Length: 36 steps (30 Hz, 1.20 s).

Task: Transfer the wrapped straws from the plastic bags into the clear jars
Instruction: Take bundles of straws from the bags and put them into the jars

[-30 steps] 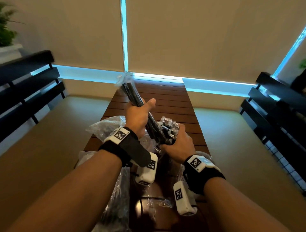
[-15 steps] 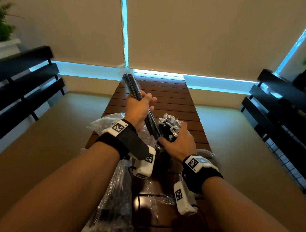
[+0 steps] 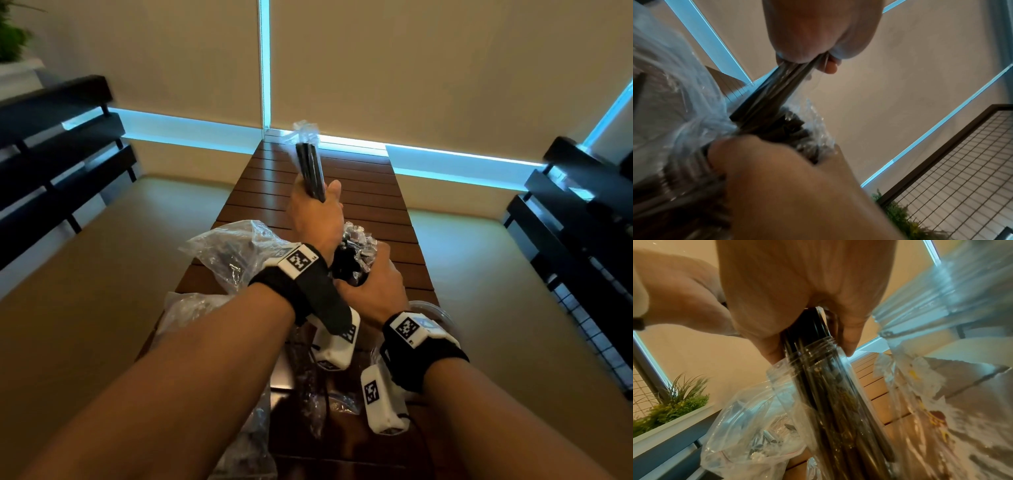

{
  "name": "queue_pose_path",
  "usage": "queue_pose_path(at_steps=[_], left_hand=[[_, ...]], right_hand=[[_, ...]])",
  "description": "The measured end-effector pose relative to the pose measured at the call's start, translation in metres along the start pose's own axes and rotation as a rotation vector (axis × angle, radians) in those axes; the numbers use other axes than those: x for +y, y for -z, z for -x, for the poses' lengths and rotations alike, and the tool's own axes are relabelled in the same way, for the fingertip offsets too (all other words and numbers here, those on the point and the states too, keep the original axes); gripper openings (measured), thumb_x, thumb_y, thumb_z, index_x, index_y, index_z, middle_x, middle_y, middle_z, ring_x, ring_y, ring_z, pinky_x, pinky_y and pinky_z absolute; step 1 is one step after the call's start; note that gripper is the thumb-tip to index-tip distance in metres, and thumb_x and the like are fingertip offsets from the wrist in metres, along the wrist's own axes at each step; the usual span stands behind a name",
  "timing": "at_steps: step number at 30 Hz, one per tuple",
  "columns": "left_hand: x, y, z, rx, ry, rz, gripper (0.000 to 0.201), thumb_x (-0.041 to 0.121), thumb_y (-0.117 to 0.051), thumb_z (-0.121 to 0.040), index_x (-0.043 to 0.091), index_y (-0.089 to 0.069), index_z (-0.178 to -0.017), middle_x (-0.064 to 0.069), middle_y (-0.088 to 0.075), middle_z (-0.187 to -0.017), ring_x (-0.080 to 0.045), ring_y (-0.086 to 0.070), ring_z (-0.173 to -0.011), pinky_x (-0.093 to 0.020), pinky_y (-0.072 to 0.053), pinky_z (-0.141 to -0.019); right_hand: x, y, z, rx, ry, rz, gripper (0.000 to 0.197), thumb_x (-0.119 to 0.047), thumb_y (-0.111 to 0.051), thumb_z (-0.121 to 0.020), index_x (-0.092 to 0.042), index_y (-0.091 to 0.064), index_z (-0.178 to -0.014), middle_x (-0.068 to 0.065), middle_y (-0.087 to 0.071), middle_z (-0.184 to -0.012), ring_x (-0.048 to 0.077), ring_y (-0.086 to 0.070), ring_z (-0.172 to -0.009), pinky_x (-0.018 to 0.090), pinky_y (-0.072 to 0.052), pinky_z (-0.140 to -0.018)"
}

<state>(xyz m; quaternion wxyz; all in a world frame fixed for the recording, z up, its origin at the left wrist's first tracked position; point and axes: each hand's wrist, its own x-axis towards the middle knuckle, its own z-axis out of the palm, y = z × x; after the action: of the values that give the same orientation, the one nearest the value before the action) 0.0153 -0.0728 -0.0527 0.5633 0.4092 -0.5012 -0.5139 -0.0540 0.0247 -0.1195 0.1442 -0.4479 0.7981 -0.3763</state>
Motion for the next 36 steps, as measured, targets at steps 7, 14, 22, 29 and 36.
queue_pose_path(at_steps=[7,14,22,29,36], left_hand=[[-0.036,0.009,0.019,-0.15,-0.065,-0.185,0.028,0.035,-0.073,-0.083,0.027,-0.05,-0.069,-0.009,-0.06,-0.075,-0.023,-0.061,-0.069,-0.045,-0.057,-0.072],[-0.061,0.022,0.025,-0.399,-0.06,-0.32,0.039,0.077,-0.067,-0.068,0.041,-0.057,-0.073,-0.019,-0.056,-0.092,-0.032,-0.061,-0.087,-0.05,-0.057,-0.082],[-0.017,0.036,0.021,-0.418,-0.248,-0.407,0.11,0.066,-0.084,-0.056,0.028,-0.028,-0.143,0.0,-0.042,-0.137,-0.013,-0.049,-0.121,-0.028,-0.046,-0.098],[0.017,0.027,0.011,-0.484,-0.743,-0.606,0.081,0.031,-0.072,-0.087,0.029,-0.027,-0.154,-0.004,-0.041,-0.143,-0.013,-0.056,-0.109,-0.034,-0.056,-0.087],[-0.036,0.049,0.017,-0.769,-0.62,-1.0,0.061,0.054,-0.024,-0.101,0.018,-0.042,-0.147,-0.002,-0.044,-0.152,-0.02,-0.037,-0.141,-0.048,-0.036,-0.112]], right_hand=[[0.001,0.007,-0.002,-0.086,0.017,-0.032,0.085,-0.05,-0.077,-0.062,-0.026,-0.03,-0.129,0.003,-0.055,-0.119,0.022,-0.06,-0.103,0.04,-0.055,-0.084],[0.004,0.009,-0.005,-0.096,0.015,-0.028,0.083,-0.047,-0.077,-0.064,-0.029,-0.029,-0.128,0.002,-0.056,-0.116,0.021,-0.061,-0.098,0.038,-0.055,-0.081],[0.001,0.004,-0.004,-0.087,-0.008,-0.031,0.089,-0.051,-0.082,-0.057,-0.033,-0.027,-0.126,0.002,-0.056,-0.116,0.024,-0.061,-0.102,0.046,-0.057,-0.082],[-0.005,0.004,-0.004,-0.094,-0.04,0.005,0.099,-0.056,-0.082,-0.054,-0.029,-0.027,-0.132,0.005,-0.057,-0.122,0.028,-0.059,-0.11,0.048,-0.054,-0.088],[-0.004,0.003,-0.005,-0.074,-0.021,0.046,0.078,-0.036,-0.076,-0.069,-0.026,-0.03,-0.131,0.006,-0.057,-0.116,0.028,-0.061,-0.103,0.042,-0.054,-0.085]])
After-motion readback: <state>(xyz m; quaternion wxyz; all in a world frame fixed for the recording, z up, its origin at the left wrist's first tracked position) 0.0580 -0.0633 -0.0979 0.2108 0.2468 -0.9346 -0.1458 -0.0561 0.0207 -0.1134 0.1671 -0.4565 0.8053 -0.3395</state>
